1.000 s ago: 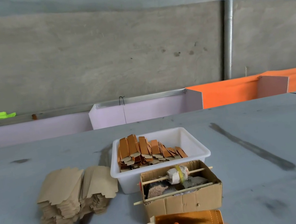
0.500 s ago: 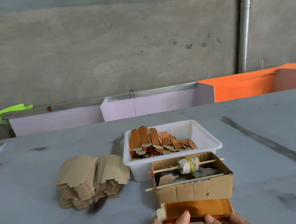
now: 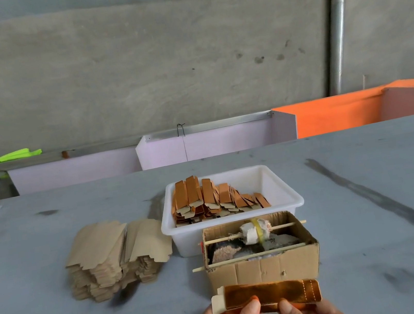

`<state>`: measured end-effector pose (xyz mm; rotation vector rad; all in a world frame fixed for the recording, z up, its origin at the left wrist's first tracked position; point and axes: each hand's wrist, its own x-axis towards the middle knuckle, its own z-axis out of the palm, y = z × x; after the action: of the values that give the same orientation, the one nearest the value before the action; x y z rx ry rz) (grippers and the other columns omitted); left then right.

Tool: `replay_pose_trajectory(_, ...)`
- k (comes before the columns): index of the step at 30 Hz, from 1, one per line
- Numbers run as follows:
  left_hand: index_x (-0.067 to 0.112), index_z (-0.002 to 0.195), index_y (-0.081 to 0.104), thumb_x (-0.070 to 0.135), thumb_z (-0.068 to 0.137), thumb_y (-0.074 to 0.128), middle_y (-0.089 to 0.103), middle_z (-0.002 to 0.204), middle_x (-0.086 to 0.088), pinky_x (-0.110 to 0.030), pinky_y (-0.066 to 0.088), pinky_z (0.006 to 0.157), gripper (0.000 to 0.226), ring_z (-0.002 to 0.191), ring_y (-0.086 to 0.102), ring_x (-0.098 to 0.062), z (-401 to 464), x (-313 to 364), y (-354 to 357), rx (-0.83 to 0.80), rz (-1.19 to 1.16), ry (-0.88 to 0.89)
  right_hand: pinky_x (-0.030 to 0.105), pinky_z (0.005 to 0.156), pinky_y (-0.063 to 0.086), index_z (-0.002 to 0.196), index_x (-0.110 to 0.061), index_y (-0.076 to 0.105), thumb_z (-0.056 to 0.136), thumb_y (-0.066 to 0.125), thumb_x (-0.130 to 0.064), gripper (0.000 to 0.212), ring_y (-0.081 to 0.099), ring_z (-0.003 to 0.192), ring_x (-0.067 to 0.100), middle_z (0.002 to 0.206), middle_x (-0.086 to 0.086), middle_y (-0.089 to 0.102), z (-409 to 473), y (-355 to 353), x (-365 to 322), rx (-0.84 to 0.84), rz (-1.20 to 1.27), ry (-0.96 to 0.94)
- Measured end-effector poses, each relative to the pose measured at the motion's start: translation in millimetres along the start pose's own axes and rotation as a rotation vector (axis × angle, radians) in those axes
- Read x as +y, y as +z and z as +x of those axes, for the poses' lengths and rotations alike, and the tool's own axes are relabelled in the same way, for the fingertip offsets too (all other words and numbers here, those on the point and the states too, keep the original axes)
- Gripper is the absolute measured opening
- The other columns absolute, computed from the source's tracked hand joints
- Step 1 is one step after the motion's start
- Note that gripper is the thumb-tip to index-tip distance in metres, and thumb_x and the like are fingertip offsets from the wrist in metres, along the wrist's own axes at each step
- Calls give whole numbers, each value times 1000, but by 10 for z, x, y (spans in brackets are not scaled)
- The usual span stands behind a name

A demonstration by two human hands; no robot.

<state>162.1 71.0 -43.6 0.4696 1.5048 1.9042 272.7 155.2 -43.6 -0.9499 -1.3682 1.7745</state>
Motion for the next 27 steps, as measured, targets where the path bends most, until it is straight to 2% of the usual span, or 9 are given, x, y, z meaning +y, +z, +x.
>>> replay_pose_trajectory(4, 1, 70, 72, -16, 58, 79, 67, 67, -26, -23, 51, 45, 22, 50, 65, -26, 5, 6, 21, -12, 0, 42, 17, 41, 48, 76, -1, 71, 67, 75, 7, 13, 61, 42, 19, 54, 16, 65, -13, 27, 2, 44, 27, -49)
replay_pose_trajectory(6, 0, 75, 70, -10, 60, 82, 67, 66, -27, -23, 51, 46, 22, 49, 64, -26, 2, 16, 17, -39, 56, 49, 18, 42, 47, 75, -1, 71, 67, 78, 2, 11, 60, 41, 16, 55, 16, 66, -30, 54, 14, 55, 1, -40)
replay_pose_trajectory(11, -2, 81, 68, -7, 60, 80, 68, 70, -27, -27, 53, 48, 24, 57, 68, -30, -47, 39, -13, -18, 8, 43, 28, 52, 46, 70, -4, 72, 61, 81, -1, 13, 60, 43, 17, 57, 15, 67, -111, 112, -42, 77, 13, -60)
replay_pose_trajectory(14, -5, 81, 67, -12, 62, 79, 67, 68, -28, -24, 50, 45, 24, 51, 65, -27, -86, 62, -2, -11, -27, 58, 26, 45, 47, 66, -1, 71, 62, 80, 4, 11, 56, 39, 18, 54, 19, 65, -148, 151, -55, 115, 34, -90)
replay_pose_trajectory(17, -9, 80, 62, -11, 49, 81, 65, 62, -27, -25, 48, 41, 36, 46, 61, -26, -76, 53, 23, 49, -126, 91, 29, 46, 43, 63, 3, 69, 65, 75, 13, 12, 52, 39, 22, 50, 23, 60, -163, 182, -43, 147, 159, -63)
replay_pose_trajectory(19, -7, 77, 62, -6, 44, 76, 64, 60, -24, -26, 48, 40, 36, 46, 61, -26, -95, 57, 38, 77, -203, 83, 26, 42, 43, 66, 4, 67, 68, 72, 13, 10, 53, 39, 19, 48, 18, 59, -185, 203, -64, 121, 198, -39)
replay_pose_trajectory(21, -5, 77, 62, -11, 43, 79, 64, 59, -20, -25, 48, 41, 39, 46, 61, -23, -120, 57, 8, 96, -246, 78, 21, 40, 44, 67, 2, 66, 71, 71, 9, 9, 56, 42, 16, 52, 15, 61, -230, 233, -89, 86, 242, -3)
replay_pose_trajectory(24, -1, 74, 59, -8, 68, 69, 65, 59, -16, -24, 50, 42, 14, 47, 62, -21, -139, 50, -4, 125, -313, 38, 19, 41, 46, 68, -3, 67, 79, 66, 3, 12, 62, 47, 14, 63, 16, 68, -282, 215, -107, 45, 287, 55)
replay_pose_trajectory(27, 2, 73, 55, -3, 80, 63, 65, 57, -17, -25, 50, 42, 11, 48, 64, -22, -173, 68, -2, 141, -332, 21, 20, 43, 49, 73, -4, 65, 85, 61, -1, 12, 67, 53, 16, 70, 18, 71, -325, 164, -184, 0, 296, 96)
